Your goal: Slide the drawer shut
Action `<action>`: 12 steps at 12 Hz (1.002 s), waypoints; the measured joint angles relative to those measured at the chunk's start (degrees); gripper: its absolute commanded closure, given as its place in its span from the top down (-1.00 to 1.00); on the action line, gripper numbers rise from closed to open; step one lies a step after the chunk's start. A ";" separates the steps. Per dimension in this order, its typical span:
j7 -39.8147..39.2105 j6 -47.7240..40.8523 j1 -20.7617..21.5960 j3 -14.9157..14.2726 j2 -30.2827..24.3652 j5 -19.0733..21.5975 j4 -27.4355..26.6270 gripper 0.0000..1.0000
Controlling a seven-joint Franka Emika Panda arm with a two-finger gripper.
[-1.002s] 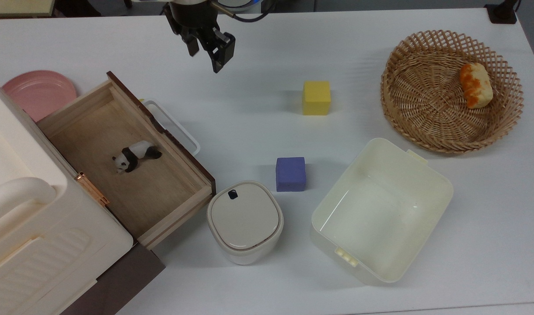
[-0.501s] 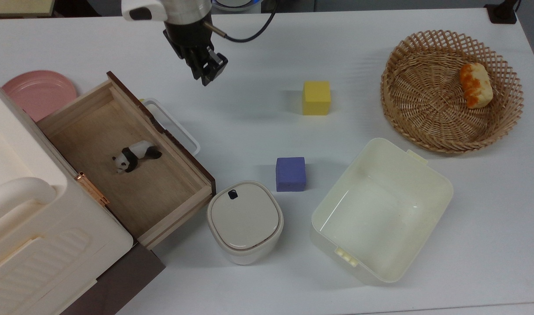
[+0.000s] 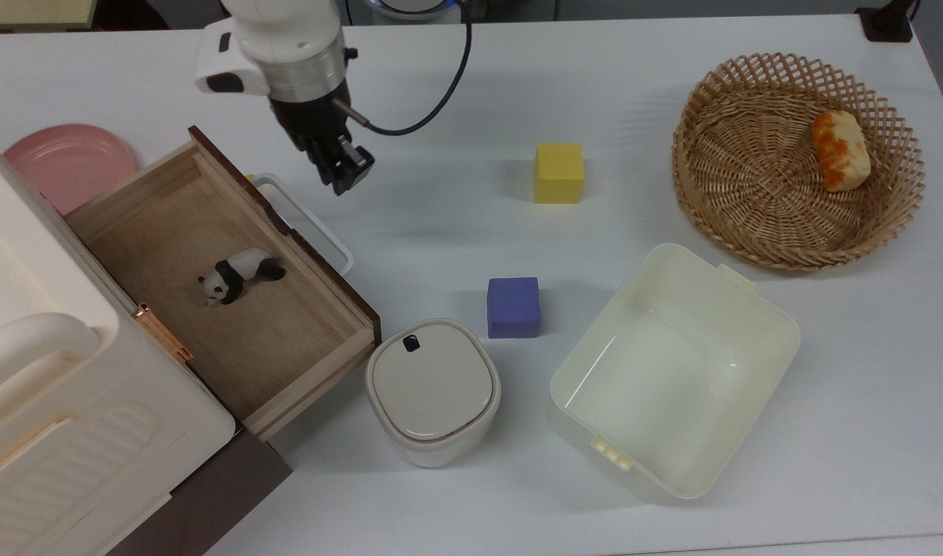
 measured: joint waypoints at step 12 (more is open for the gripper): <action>-1.89 11.20 -3.17 -4.19 5.48 -2.78 4.82 -0.56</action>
